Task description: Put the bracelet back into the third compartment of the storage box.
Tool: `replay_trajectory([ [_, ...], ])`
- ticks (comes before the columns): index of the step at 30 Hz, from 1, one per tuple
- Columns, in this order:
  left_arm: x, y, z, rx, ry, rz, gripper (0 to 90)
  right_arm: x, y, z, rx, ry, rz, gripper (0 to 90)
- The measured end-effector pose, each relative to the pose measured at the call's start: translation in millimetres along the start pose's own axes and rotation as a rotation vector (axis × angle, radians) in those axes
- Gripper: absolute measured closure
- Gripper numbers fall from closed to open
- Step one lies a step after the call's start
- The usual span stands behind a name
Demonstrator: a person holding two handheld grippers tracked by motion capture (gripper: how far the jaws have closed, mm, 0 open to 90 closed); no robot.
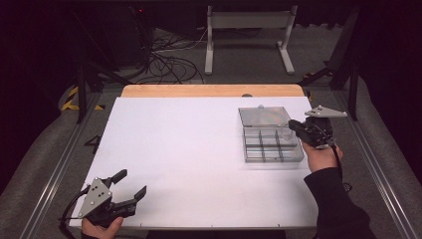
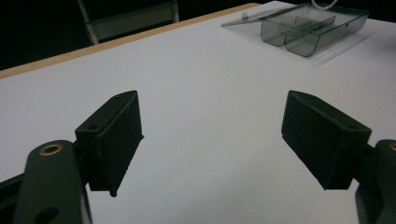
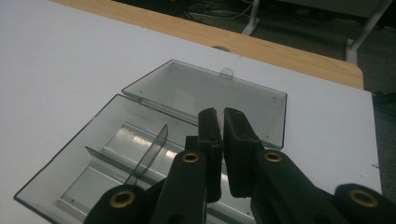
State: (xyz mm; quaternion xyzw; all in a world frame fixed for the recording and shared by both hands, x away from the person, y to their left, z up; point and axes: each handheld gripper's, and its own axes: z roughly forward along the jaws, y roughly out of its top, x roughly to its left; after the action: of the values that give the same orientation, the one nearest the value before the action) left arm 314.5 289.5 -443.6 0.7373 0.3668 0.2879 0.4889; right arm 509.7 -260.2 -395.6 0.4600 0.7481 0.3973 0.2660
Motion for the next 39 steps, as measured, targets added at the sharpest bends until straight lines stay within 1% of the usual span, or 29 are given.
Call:
replay_trajectory([
  [5, 0.1, -0.1, -0.2, -0.001, 0.0, -0.001, 20.9, 0.2, -1.3, 6.7, 0.012, -0.021, 0.004, 86.0],
  [8, 0.5, 0.1, -0.4, -0.001, 0.002, 0.007, 20.9, -0.2, -2.9, 10.9, 0.019, -0.026, 0.012, 85.9],
  [10, 0.5, 0.1, -0.5, -0.001, 0.002, 0.008, 20.9, -0.8, -4.3, 13.3, 0.024, -0.025, 0.02, 86.0],
  [12, 0.2, -0.1, -0.4, -0.001, 0.0, -0.001, 20.9, -1.7, -5.9, 15.9, 0.029, -0.024, 0.028, 85.9],
  [16, 0.1, -0.2, 0.0, 0.001, 0.0, 0.001, 20.9, -3.4, -8.9, 20.5, 0.038, -0.02, 0.048, 85.9],
  [21, 0.0, -0.2, 0.1, 0.001, 0.0, 0.001, 20.9, -5.0, -12.6, 26.4, 0.049, -0.02, 0.06, 85.9],
  [27, 0.4, -0.1, 0.1, 0.002, 0.0, 0.005, 20.9, -7.8, -16.8, 32.4, 0.063, -0.003, 0.086, 85.7],
  [30, 0.2, -0.3, 0.2, 0.001, -0.001, -0.001, 20.9, -8.7, -18.9, 34.7, 0.071, 0.003, 0.098, 85.6],
  [34, 0.6, -0.2, 0.4, 0.001, -0.001, 0.005, 20.9, -10.8, -20.2, 35.8, 0.075, -0.003, 0.105, 84.7],
  [35, 0.5, -0.1, 0.5, 0.001, -0.001, 0.005, 20.9, -11.4, -20.3, 35.8, 0.077, -0.007, 0.1, 83.6],
  [36, 0.5, -0.2, 0.5, 0.001, -0.001, 0.004, 20.9, -11.7, -20.4, 35.6, 0.076, -0.014, 0.093, 80.6],
  [38, 0.5, -0.2, 0.5, 0.001, -0.002, 0.004, 20.9, -13.2, -20.2, 34.0, 0.068, -0.022, 0.086, 72.0],
  [39, 0.5, -0.2, 0.5, 0.001, -0.002, 0.004, 20.9, -14.5, -20.1, 32.7, 0.06, -0.017, 0.091, 69.3],
])
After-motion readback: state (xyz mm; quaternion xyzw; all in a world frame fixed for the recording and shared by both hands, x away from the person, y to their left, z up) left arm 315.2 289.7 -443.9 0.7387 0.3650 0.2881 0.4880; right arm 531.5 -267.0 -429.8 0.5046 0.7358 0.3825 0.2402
